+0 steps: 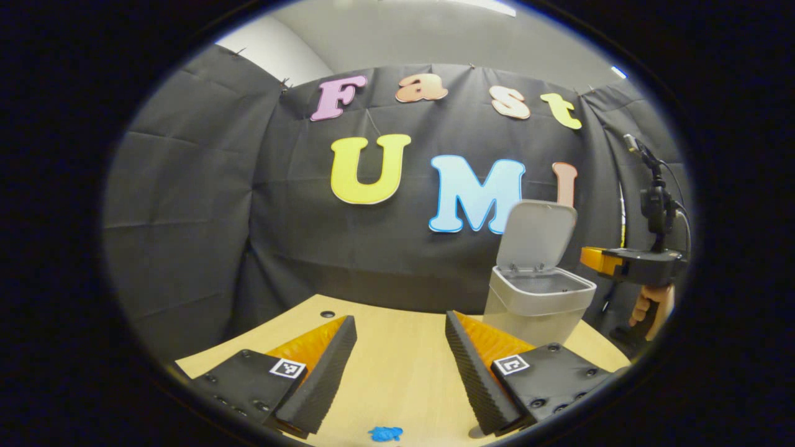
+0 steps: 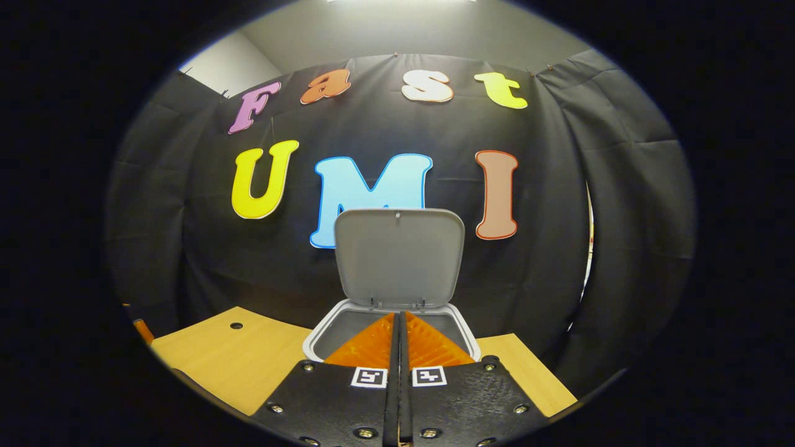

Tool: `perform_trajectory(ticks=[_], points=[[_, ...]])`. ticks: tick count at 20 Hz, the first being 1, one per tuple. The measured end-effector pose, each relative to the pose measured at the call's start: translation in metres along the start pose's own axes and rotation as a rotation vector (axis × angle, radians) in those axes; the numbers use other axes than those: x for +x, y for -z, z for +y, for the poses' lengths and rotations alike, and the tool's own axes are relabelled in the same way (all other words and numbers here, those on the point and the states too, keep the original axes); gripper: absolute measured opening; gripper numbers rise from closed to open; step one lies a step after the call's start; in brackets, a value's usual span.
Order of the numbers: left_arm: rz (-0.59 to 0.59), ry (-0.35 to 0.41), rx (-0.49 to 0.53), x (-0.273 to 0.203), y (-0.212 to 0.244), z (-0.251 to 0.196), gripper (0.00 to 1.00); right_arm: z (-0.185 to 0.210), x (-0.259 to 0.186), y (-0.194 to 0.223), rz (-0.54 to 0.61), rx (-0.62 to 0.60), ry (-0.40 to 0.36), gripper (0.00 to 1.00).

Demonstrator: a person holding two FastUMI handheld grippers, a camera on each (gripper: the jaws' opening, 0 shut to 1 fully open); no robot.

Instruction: Press the lid of the desktop garbage bin to open it, pick up the crumpled paper on the desktop and throw it into the bin, then pick up the pop can on the desktop and drop it into the bin, and finally close the garbage bin lid.

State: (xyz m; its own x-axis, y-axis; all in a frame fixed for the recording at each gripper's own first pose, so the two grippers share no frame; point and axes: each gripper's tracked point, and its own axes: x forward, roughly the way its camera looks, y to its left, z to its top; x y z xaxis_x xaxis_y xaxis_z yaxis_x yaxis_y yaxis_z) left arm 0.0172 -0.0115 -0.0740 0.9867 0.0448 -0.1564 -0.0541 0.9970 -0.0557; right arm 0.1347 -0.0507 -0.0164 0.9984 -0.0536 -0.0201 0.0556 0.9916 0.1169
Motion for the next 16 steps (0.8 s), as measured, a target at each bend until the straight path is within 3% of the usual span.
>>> perform_trajectory(ticks=[6,10,16], points=[[0.078,0.036,-0.003,0.003,0.032,0.019,0.96,0.017,-0.036,0.011,0.028,-0.014,0.016,0.01],[0.184,0.087,0.026,0.006,0.078,0.029,0.94,0.032,-0.063,0.016,0.042,-0.021,0.027,0.0],[0.283,0.184,0.094,0.001,0.131,0.039,0.96,0.043,-0.1,0.01,0.023,0.0,0.104,0.0]])
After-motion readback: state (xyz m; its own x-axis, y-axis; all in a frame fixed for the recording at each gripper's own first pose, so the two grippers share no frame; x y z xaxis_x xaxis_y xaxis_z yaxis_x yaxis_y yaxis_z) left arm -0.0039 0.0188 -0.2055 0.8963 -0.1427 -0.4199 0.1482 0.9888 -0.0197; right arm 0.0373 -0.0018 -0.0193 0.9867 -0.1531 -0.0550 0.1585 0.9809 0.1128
